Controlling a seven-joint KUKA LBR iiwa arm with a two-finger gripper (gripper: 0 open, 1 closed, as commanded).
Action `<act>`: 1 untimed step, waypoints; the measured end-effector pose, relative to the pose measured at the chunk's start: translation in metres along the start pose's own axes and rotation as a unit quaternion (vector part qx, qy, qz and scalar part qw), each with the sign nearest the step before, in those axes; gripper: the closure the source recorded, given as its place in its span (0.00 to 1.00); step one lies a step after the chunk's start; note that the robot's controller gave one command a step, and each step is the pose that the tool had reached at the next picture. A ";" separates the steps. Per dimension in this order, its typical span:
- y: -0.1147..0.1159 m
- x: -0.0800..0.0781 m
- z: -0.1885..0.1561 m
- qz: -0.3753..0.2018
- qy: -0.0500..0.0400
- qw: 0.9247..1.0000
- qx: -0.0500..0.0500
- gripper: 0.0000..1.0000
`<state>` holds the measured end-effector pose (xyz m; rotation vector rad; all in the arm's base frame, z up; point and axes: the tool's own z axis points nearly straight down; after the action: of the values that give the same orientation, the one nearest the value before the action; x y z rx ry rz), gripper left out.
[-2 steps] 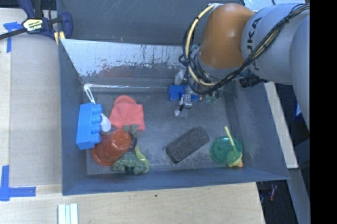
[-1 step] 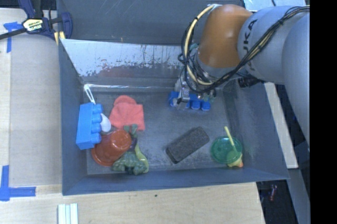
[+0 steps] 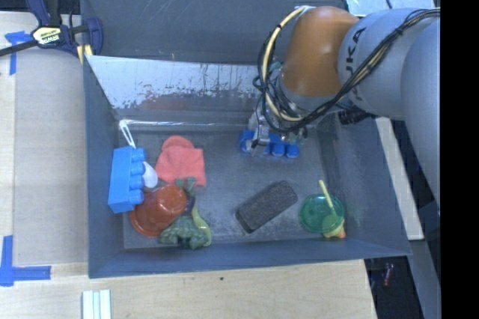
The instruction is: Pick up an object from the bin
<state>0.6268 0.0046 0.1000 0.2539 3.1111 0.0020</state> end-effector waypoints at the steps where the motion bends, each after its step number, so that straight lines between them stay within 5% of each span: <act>1: 0.002 0.004 -0.069 0.015 0.002 1.000 0.000 1.00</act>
Offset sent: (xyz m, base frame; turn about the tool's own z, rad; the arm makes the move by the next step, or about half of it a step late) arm -0.0173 0.0254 0.1869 -0.0266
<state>0.6215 0.0071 0.1686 0.3015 3.1119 0.0018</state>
